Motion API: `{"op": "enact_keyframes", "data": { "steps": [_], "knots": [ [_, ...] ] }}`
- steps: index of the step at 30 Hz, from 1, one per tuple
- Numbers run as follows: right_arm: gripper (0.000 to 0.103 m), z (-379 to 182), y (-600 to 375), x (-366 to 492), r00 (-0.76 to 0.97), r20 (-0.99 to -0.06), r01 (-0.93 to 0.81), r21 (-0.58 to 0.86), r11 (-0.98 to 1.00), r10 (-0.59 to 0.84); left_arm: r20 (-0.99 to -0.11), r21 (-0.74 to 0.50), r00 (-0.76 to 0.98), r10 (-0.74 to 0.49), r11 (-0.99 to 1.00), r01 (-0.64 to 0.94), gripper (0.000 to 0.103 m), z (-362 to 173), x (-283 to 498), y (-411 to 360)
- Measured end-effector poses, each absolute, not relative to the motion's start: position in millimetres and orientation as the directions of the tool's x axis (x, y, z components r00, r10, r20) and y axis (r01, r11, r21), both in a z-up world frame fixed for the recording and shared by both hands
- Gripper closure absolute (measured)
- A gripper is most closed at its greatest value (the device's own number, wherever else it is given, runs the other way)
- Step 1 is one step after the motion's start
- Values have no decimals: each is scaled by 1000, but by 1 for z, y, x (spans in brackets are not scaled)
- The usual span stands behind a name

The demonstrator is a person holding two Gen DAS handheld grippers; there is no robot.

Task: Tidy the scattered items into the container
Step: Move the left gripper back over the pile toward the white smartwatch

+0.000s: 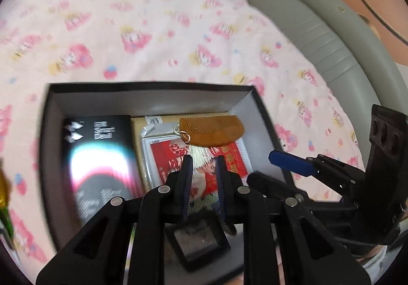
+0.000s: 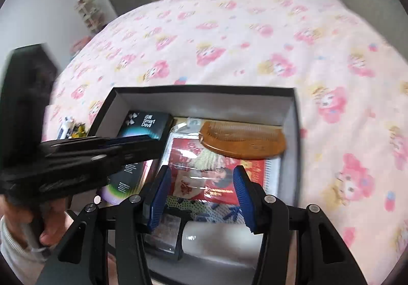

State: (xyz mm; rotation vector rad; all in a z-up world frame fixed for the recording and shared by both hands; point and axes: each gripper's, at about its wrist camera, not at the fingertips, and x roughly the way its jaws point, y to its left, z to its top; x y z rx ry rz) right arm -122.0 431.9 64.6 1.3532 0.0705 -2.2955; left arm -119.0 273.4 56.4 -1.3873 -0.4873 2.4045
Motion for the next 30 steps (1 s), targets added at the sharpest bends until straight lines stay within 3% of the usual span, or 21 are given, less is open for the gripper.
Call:
{"op": "enact_keyframes", "data": {
  "steps": [6,10,22,30],
  "knots": [
    [57,118,439,-70,-529,-786,406,98,-909,-321,-721,-390,-576,384,-913,-120,75,105,-58,272],
    [51,155,434,-29,-604,-729,423,50,-905,-322,-695,-358,-620,365,-923,-142,65,138,-21,270],
    [50,193,410,61,-651,-620,489,98,-867,-437,-684,-280,-658,314,-946,-160,64,167,71,238],
    [50,192,361,99,-586,-615,597,113,-794,-528,-692,-276,-681,240,-959,-57,64,163,112,184]
  ]
}}
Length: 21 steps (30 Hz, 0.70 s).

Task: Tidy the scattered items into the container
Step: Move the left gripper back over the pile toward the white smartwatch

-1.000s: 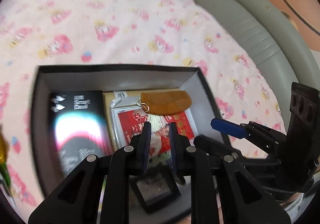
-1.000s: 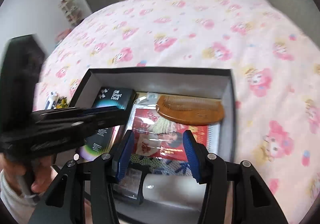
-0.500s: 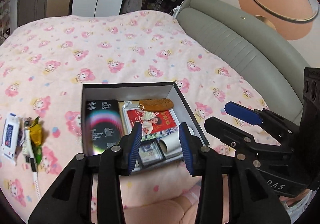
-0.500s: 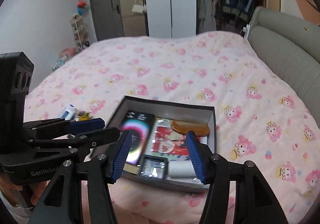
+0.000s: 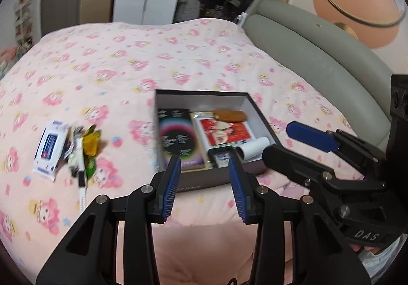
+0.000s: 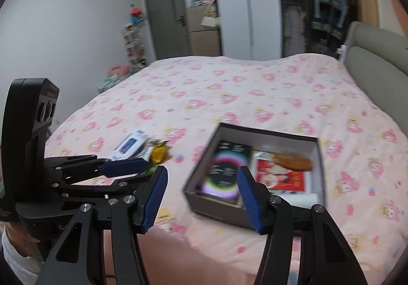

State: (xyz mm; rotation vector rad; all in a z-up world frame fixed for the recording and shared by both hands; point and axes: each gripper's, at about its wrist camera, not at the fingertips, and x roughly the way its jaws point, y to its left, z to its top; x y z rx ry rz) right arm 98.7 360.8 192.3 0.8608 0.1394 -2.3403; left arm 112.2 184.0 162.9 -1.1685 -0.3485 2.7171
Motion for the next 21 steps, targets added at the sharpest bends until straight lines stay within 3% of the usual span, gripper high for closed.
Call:
{"op": "enact_keyframes", "data": {
  "steps": [13,21],
  "knots": [
    [50,188,240,101,-407,-635,794,109,-597,-657,-683,-329,-726,73,-919,217,64,145,152,65],
    [50,159,200,49,-359,-701,768,152,-622,-616,-715,-380,-699,19,-849,366,65,99,162,-3]
  ]
}}
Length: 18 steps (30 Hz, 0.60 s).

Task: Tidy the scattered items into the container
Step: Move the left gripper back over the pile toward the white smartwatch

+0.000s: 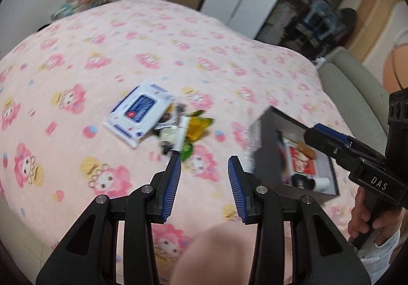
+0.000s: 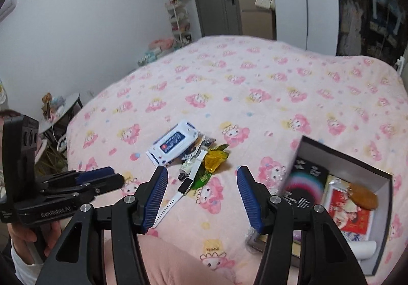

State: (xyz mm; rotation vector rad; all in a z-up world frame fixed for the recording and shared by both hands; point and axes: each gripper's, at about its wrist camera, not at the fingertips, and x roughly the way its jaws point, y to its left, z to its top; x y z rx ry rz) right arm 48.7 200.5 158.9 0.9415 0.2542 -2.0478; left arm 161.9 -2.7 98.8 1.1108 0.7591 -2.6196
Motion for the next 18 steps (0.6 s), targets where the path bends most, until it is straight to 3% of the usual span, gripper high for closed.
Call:
{"op": "enact_keyframes", "data": {
  "steps": [3,6,9,18],
  "knots": [
    [51,134,175,38,-305,-742,788,156,-596,-597,-729,-415,-684,43,-822,391,65,76,158,-23],
    [52,99,149,29,-219,-798,804,178,-567,-561,-768,-441,-634,86,-789,427,88,39,152,-35],
    [58,67,129,24,-148,-849,826,175,-535,-507,-802,-462,-583,132,-755,465,89,2,145,-47],
    [58,11,101,13,-25,-916,848,193,-494,-400,-845,-505,-434,311,-730,460,84,-71,121,-47]
  ]
}}
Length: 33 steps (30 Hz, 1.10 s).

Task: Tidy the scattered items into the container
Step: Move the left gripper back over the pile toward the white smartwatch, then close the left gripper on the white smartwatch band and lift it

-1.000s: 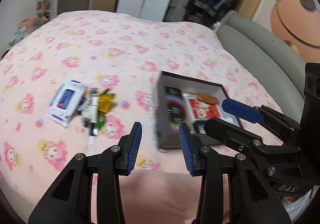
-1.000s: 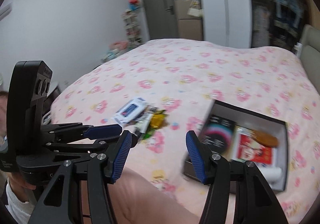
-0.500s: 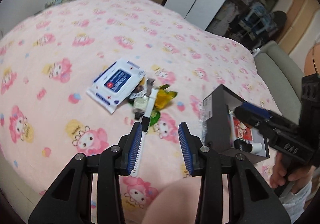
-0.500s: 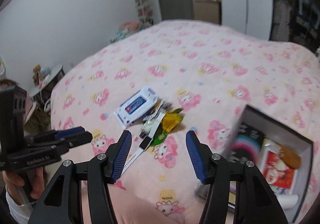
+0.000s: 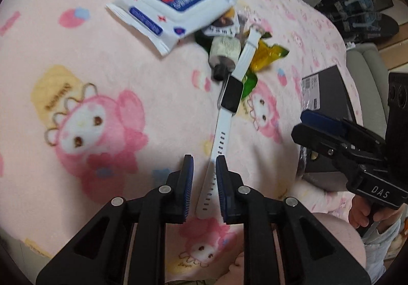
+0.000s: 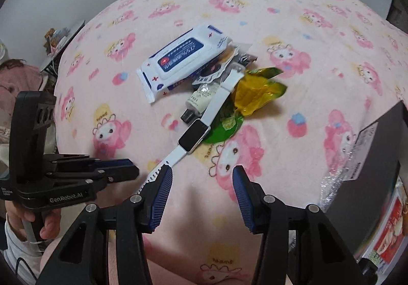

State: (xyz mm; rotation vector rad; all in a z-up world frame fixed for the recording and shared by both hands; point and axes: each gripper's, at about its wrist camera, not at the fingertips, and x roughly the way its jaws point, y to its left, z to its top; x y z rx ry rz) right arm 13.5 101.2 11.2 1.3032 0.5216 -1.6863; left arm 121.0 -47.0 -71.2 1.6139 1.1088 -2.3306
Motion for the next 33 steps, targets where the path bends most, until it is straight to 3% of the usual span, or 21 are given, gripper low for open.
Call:
{"op": "enact_keyframes", "data": {
  "steps": [6,7,9,15,18,20,22,24,33],
  "knots": [
    [58,-1,95,7,-21,-923,834,195,-516,-383,-859,-484,-383,338,-779,398,76,-78,95,-29],
    [58,-1,95,5,-24,-924,830,195,-522,-383,-885,-431,-358,297,-812,393,87,-78,91,-23],
    [58,-2,94,1,-33,-923,823,192,-535,-382,-914,-353,-337,228,-856,378,88,-75,86,-15],
    [58,-6,96,-1,-37,-924,817,192,-544,-382,-919,-288,-375,118,-851,439,88,-54,95,-27],
    [58,-7,94,-1,-32,-922,816,199,-543,-386,-919,-263,-389,60,-829,494,81,-42,104,-44],
    [58,-5,90,-1,-29,-919,819,205,-536,-394,-912,-284,-404,68,-815,505,79,-36,109,-49],
    [58,-6,83,-2,-32,-918,825,200,-529,-396,-856,-440,-474,206,-772,459,79,-30,120,-51],
    [58,-6,77,-2,-35,-917,830,194,-522,-397,-834,-477,-496,243,-768,427,79,-26,124,-45],
    [58,-18,60,-24,-40,-936,811,174,-559,-350,-831,-497,-495,252,-736,460,79,-42,124,-50]
  ]
}}
